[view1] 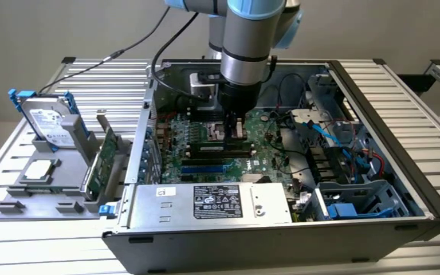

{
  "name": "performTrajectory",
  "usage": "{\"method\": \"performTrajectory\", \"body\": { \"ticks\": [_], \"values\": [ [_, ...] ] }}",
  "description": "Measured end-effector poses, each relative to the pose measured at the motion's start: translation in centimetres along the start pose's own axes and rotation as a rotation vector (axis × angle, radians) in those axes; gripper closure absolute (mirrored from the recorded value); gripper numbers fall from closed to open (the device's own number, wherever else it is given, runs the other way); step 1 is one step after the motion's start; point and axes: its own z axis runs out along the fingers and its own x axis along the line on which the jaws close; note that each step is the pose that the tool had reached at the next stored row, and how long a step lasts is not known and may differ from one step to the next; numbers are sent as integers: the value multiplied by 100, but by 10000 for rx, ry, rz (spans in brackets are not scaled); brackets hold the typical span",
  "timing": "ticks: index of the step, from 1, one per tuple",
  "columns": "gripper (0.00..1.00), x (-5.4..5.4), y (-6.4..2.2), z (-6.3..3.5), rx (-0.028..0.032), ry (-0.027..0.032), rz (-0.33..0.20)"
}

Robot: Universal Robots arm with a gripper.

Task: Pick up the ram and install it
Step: 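Insert the ram into the slot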

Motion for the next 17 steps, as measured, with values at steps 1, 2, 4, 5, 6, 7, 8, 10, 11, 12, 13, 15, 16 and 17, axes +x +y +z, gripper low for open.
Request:
{"method": "performTrajectory", "body": {
  "ticks": [1,2,4,5,6,7,8,10,11,12,13,15,16,17],
  "values": [
    [86,0,-1,6,0,4,0],
    [86,-1,-1,12,0,8,0],
    [86,0,-2,19,-2,19,0],
    [86,0,-2,19,-3,24,0],
    [86,0,-1,20,-3,25,1],
    [86,-1,-2,23,-1,22,7],
    [86,-1,-2,23,-3,21,24],
    [86,-1,-2,23,-3,22,28],
    [86,-1,-2,24,-3,22,29],
    [86,-1,-2,24,-3,22,30],
    [86,-1,-2,24,-3,22,30],
    [86,-1,-3,26,-3,26,30],
    [86,-1,-4,26,-3,26,30],
    [86,-1,-4,26,-3,27,30]
  ]
}}
